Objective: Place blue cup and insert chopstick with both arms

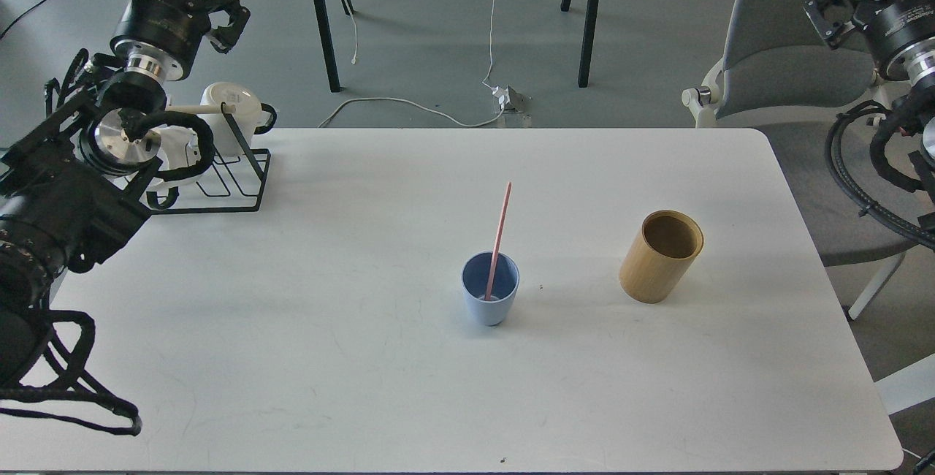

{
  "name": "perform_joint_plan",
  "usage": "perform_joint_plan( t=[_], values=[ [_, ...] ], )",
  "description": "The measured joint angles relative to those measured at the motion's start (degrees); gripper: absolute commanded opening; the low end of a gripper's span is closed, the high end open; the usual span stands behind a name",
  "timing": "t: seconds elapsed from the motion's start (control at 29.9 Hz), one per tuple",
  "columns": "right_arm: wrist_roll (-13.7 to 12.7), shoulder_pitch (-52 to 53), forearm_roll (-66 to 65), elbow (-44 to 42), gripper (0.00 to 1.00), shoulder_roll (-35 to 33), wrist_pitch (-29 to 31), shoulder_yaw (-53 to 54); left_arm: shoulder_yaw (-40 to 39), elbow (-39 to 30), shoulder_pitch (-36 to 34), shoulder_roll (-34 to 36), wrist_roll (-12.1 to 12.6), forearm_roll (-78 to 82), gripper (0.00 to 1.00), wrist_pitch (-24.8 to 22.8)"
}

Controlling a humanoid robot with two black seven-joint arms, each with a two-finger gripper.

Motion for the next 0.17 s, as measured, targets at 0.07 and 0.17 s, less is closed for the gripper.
perform_joint_plan(
  t=[0.07,0.17],
  values=[
    [0.0,0.2,0.1,-0.3,1.0,0.7,1.9,0.0,-0.1,0.0,0.0,0.0,0.0,0.0,0.99,0.0],
    [0.0,0.3,0.2,-0.3,1.0,0.7,3.3,-0.4,-0.2,0.0,0.0,-0.1,0.0,-0.1,0.99,0.0]
  ],
)
